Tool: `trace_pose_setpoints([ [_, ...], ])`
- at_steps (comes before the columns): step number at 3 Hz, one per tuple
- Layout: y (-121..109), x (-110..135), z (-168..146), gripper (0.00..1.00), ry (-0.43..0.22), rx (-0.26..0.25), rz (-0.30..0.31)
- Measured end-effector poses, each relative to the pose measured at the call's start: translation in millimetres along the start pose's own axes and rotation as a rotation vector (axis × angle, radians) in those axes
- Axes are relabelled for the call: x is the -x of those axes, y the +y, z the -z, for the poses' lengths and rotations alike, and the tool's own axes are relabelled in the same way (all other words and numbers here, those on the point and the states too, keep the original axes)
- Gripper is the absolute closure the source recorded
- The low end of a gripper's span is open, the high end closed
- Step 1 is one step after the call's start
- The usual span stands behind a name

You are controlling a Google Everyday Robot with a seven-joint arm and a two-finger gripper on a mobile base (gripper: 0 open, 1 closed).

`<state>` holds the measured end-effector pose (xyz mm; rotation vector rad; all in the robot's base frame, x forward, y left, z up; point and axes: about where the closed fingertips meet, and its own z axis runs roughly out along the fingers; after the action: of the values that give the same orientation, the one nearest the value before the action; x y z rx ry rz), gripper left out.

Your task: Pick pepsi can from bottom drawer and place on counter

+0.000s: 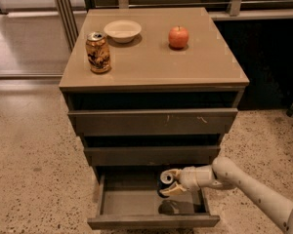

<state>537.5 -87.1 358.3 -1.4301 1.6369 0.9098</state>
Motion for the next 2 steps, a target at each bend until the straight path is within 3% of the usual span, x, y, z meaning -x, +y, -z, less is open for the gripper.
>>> trace_pose_setpoints([
  [1, 17, 35, 16, 1.0, -0.049, 0.026, 0.028],
  [2, 42, 98, 50, 1.0, -0.079, 0.04, 0.043],
])
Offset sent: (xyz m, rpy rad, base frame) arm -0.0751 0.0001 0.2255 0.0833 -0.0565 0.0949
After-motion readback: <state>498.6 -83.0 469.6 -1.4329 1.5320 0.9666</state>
